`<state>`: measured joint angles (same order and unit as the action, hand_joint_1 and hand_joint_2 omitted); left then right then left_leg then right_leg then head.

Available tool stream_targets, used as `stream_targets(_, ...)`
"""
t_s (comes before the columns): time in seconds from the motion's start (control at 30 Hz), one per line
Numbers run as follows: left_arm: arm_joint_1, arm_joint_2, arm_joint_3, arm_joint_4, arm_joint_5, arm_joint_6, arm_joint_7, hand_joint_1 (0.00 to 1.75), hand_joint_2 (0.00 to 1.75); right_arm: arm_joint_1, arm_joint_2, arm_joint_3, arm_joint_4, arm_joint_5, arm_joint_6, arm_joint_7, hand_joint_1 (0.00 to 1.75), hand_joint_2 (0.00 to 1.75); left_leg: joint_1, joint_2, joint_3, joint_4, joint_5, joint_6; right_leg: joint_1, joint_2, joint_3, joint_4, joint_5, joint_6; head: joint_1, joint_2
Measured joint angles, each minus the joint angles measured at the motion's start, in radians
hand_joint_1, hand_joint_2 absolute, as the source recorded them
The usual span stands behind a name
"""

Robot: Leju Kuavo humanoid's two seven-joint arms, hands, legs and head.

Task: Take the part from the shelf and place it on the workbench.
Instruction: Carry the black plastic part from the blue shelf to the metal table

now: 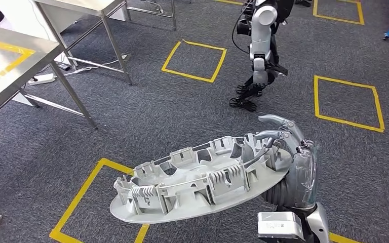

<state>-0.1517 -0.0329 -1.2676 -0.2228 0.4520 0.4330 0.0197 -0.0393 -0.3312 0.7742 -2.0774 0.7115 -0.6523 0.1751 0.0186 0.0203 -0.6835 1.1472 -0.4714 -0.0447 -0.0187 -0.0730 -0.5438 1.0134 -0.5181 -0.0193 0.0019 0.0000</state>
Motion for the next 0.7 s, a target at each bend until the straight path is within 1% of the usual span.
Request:
stream_targets(0.03, -0.001, 0.000, 0.000, 0.000, 0.000, 0.000, 0.001, 0.00, 1.75, 0.000, 0.000, 0.000, 0.000, 0.000, 0.000, 0.000, 1.75, 1.75, -0.004, 0.024, 0.029, -0.055, 0.019, 0.003, 0.003, -0.011, 0.004, 0.003, -0.006, 0.006, -0.003, 0.000)
stream_targets(0.07, -0.003, 0.000, 0.000, 0.000, 0.000, 0.000, 0.002, 0.00, 1.75, -0.001, 0.000, 0.000, 0.001, 0.000, 0.000, 0.000, 1.75, 1.75, -0.010, 0.043, 0.047, -0.090, 0.025, 0.009, 0.005, -0.021, 0.007, 0.004, -0.011, 0.012, -0.004, 0.000)
stream_targets(0.1, -0.004, 0.000, 0.000, 0.000, 0.000, 0.000, 0.002, 0.00, 1.75, -0.002, 0.000, 0.000, 0.001, 0.000, 0.000, 0.000, 1.75, 1.75, -0.015, 0.052, 0.053, -0.103, 0.021, 0.016, 0.008, -0.031, 0.009, 0.004, -0.014, 0.018, -0.003, 0.000)
stream_targets(0.13, -0.004, 0.000, 0.000, 0.000, 0.000, 0.000, 0.003, 0.00, 1.75, -0.003, 0.000, 0.001, 0.002, 0.000, 0.000, -0.001, 1.75, 1.75, -0.019, 0.046, 0.053, -0.107, 0.019, 0.026, 0.010, -0.043, 0.011, 0.004, -0.016, 0.023, -0.001, 0.000)
stream_targets(0.17, -0.003, 0.001, 0.000, 0.000, 0.000, 0.000, 0.004, 0.00, 1.75, -0.004, 0.000, 0.001, 0.003, 0.000, 0.000, -0.001, 1.75, 1.75, -0.020, 0.034, 0.052, -0.107, 0.018, 0.034, 0.009, -0.053, 0.014, 0.002, -0.019, 0.028, 0.002, 0.000)
stream_targets(0.2, -0.001, 0.002, 0.000, 0.000, 0.000, 0.000, 0.004, 0.00, 1.75, -0.006, 0.001, 0.001, 0.004, 0.000, 0.000, -0.001, 1.75, 1.75, -0.019, 0.022, 0.052, -0.110, 0.019, 0.040, 0.006, -0.047, 0.015, 0.006, -0.027, 0.032, 0.004, 0.000)
stream_targets(0.23, -0.001, 0.004, 0.000, 0.000, 0.000, 0.000, 0.006, 0.00, 1.75, -0.007, 0.001, 0.000, 0.004, 0.000, 0.000, -0.001, 1.75, 1.75, -0.018, 0.010, 0.052, -0.112, 0.020, 0.047, 0.003, -0.026, 0.007, 0.026, -0.042, 0.035, 0.006, 0.000)
stream_targets(0.27, -0.002, 0.004, 0.000, 0.000, 0.000, 0.000, 0.006, 0.00, 1.75, -0.007, 0.001, 0.000, 0.004, -0.001, 0.000, -0.001, 1.75, 1.75, -0.016, -0.002, 0.054, -0.114, 0.020, 0.053, 0.001, 0.004, -0.012, 0.066, -0.065, 0.036, 0.011, 0.000)
stream_targets(0.3, -0.004, 0.005, 0.001, 0.000, 0.000, 0.000, 0.007, 0.00, 1.75, -0.007, 0.001, 0.000, 0.004, -0.002, 0.001, -0.001, 1.75, 1.75, -0.015, -0.014, 0.054, -0.114, 0.020, 0.058, 0.000, 0.037, -0.045, 0.128, -0.093, 0.035, 0.016, 0.000)
stream_targets(0.33, -0.006, 0.005, 0.001, 0.000, 0.000, -0.001, 0.008, 0.00, 1.75, -0.007, 0.001, 0.001, 0.005, -0.004, 0.002, -0.001, 1.75, 1.75, -0.016, -0.027, 0.054, -0.114, 0.020, 0.062, 0.000, 0.058, -0.086, 0.200, -0.119, 0.032, 0.021, 0.000)
stream_targets(0.37, -0.006, 0.005, 0.001, 0.000, 0.001, -0.002, 0.009, 0.00, 1.75, -0.006, 0.001, 0.001, 0.007, -0.007, 0.004, -0.001, 1.75, 1.75, -0.018, -0.041, 0.055, -0.114, 0.019, 0.064, 0.001, 0.066, -0.123, 0.260, -0.133, 0.030, 0.026, 0.000)
stream_targets(0.4, -0.006, 0.005, 0.001, 0.000, 0.003, -0.002, 0.011, 0.00, 1.75, -0.006, 0.001, 0.001, 0.008, -0.009, 0.006, -0.001, 1.75, 1.75, -0.020, -0.055, 0.056, -0.114, 0.018, 0.065, 0.002, 0.069, -0.150, 0.293, -0.130, 0.027, 0.028, 0.000)
stream_targets(0.43, -0.006, 0.005, 0.001, 0.000, 0.006, -0.003, 0.013, 0.00, 1.75, -0.007, 0.001, 0.002, 0.010, -0.011, 0.009, -0.001, 1.75, 1.75, -0.021, -0.071, 0.058, -0.113, 0.017, 0.066, 0.004, 0.071, -0.159, 0.286, -0.105, 0.023, 0.029, 0.000)
stream_targets(0.47, -0.006, 0.006, 0.001, 0.000, 0.008, -0.003, 0.014, 0.00, 1.75, -0.007, 0.001, 0.002, 0.012, -0.011, 0.012, -0.001, 1.75, 1.75, -0.022, -0.087, 0.060, -0.112, 0.016, 0.066, 0.005, 0.078, -0.149, 0.241, -0.064, 0.018, 0.030, 0.000)
stream_targets(0.5, -0.006, 0.006, 0.001, 0.000, 0.011, -0.003, 0.015, 0.00, 1.75, -0.008, 0.001, 0.002, 0.012, -0.011, 0.014, -0.001, 1.75, 1.75, -0.022, -0.102, 0.063, -0.112, 0.015, 0.065, 0.007, 0.094, -0.129, 0.174, -0.017, 0.013, 0.032, 0.000)
stream_targets(0.53, -0.006, 0.005, 0.002, 0.000, 0.011, -0.003, 0.016, 0.00, 1.75, -0.009, 0.001, 0.002, 0.013, -0.012, 0.016, -0.001, 1.75, 1.75, -0.022, -0.116, 0.063, -0.110, 0.014, 0.063, 0.006, 0.119, -0.107, 0.111, 0.018, 0.009, 0.032, 0.000)
stream_targets(0.57, -0.006, 0.004, 0.002, 0.000, 0.012, -0.003, 0.017, 0.00, 1.75, -0.011, 0.001, 0.002, 0.013, -0.013, 0.019, 0.000, 1.75, 1.75, -0.021, -0.129, 0.060, -0.108, 0.013, 0.059, 0.006, 0.140, -0.089, 0.062, 0.037, 0.007, 0.033, 0.000)
stream_targets(0.6, -0.006, 0.004, 0.002, 0.000, 0.011, -0.004, 0.019, 0.00, 1.75, -0.013, 0.001, 0.003, 0.014, -0.015, 0.022, 0.001, 1.75, 1.75, -0.019, -0.139, 0.057, -0.108, 0.014, 0.054, 0.007, 0.154, -0.079, 0.037, 0.042, 0.006, 0.033, 0.000)
stream_targets(0.63, -0.004, 0.003, 0.002, 0.000, 0.011, -0.006, 0.022, 0.00, 1.75, -0.015, 0.001, 0.003, 0.015, -0.016, 0.026, 0.002, 1.75, 1.75, -0.016, -0.150, 0.053, -0.109, 0.016, 0.048, 0.008, 0.155, -0.074, 0.029, 0.038, 0.006, 0.034, 0.000)
stream_targets(0.67, -0.002, 0.003, 0.002, 0.000, 0.011, -0.007, 0.026, 0.00, 1.75, -0.017, 0.001, 0.003, 0.015, -0.017, 0.030, 0.002, 1.75, 1.75, -0.013, -0.160, 0.051, -0.111, 0.018, 0.042, 0.008, 0.145, -0.070, 0.021, 0.037, 0.004, 0.035, 0.000)
stream_targets(0.7, 0.000, 0.003, 0.002, 0.000, 0.011, -0.008, 0.030, 0.00, 1.75, -0.019, 0.001, 0.003, 0.015, -0.018, 0.033, 0.003, 1.75, 1.75, -0.013, -0.153, 0.049, -0.110, 0.016, 0.036, 0.008, 0.133, -0.065, 0.014, 0.039, -0.001, 0.035, 0.000)
